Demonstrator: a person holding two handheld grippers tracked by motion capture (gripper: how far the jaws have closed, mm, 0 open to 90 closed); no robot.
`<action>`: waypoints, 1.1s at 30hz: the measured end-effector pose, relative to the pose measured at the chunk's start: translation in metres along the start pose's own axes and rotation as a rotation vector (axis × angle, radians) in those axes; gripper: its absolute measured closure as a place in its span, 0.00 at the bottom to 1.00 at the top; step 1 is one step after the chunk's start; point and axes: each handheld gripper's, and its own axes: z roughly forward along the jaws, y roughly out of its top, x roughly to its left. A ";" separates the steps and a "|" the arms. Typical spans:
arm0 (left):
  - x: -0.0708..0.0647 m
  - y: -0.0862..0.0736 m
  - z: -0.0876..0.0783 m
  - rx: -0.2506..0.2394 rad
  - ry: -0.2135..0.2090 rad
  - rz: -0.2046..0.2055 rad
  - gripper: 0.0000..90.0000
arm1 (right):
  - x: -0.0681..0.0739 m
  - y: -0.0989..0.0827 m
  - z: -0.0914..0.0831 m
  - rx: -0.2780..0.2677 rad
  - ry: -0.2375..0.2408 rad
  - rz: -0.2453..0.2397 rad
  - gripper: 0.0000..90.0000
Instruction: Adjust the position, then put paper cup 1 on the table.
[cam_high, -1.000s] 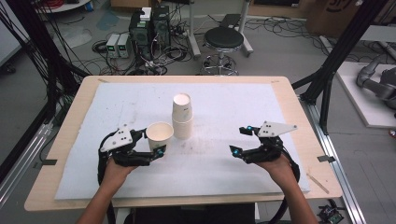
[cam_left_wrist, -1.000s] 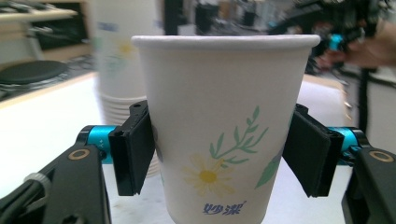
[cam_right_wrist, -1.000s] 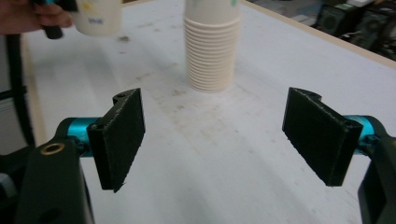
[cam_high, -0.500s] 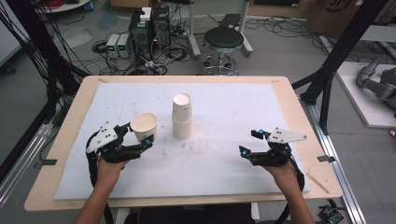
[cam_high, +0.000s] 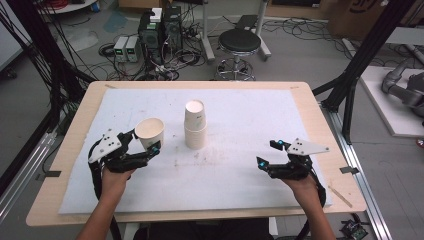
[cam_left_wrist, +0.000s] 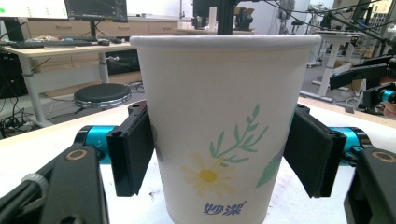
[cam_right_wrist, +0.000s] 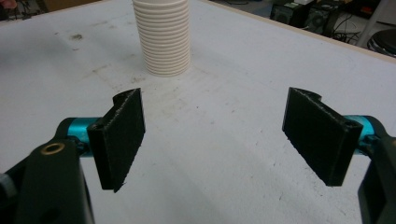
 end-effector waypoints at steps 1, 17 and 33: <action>0.001 0.000 -0.001 0.001 0.003 0.000 0.33 | 0.000 0.000 0.000 0.000 0.000 0.002 0.24; 0.024 -0.006 -0.014 0.004 0.102 -0.028 0.33 | 0.003 -0.001 -0.001 0.006 0.009 -0.010 0.24; 0.068 -0.037 -0.019 0.142 0.244 -0.049 0.33 | 0.003 -0.003 -0.002 0.015 0.012 -0.012 0.24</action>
